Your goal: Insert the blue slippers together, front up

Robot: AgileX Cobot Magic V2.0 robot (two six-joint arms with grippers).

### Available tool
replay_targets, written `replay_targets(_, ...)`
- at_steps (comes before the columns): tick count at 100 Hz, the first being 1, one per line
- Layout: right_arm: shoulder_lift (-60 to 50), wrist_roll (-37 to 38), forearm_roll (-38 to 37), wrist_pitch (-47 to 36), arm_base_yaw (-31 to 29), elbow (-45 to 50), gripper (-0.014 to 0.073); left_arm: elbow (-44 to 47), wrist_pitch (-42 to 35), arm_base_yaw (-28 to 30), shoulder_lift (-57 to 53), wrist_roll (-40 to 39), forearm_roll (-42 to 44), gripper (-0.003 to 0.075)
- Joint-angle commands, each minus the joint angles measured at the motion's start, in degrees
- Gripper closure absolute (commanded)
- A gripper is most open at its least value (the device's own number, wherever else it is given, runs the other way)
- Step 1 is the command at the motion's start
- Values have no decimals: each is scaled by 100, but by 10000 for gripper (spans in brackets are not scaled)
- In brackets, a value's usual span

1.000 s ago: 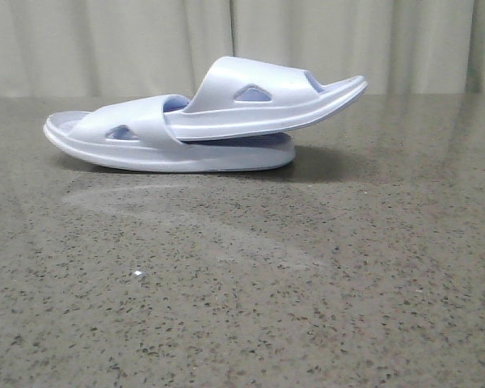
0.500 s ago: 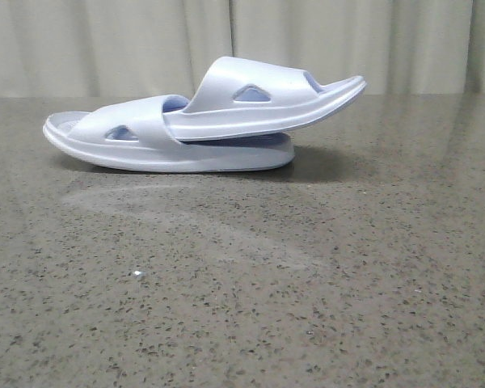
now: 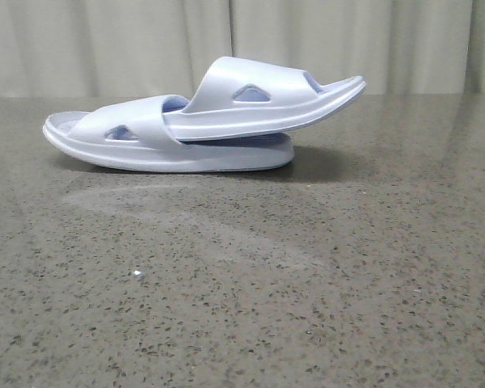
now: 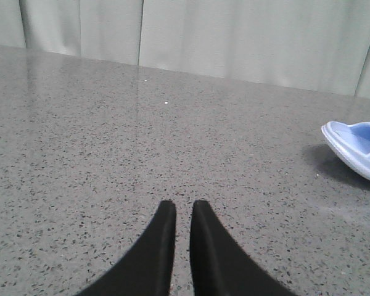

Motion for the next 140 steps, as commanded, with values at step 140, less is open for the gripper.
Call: replay_targets(140, -2633, 5013, -7110, -424, -852, 1252, 673, 52, -418, 29, -162, -20, -33, 705)
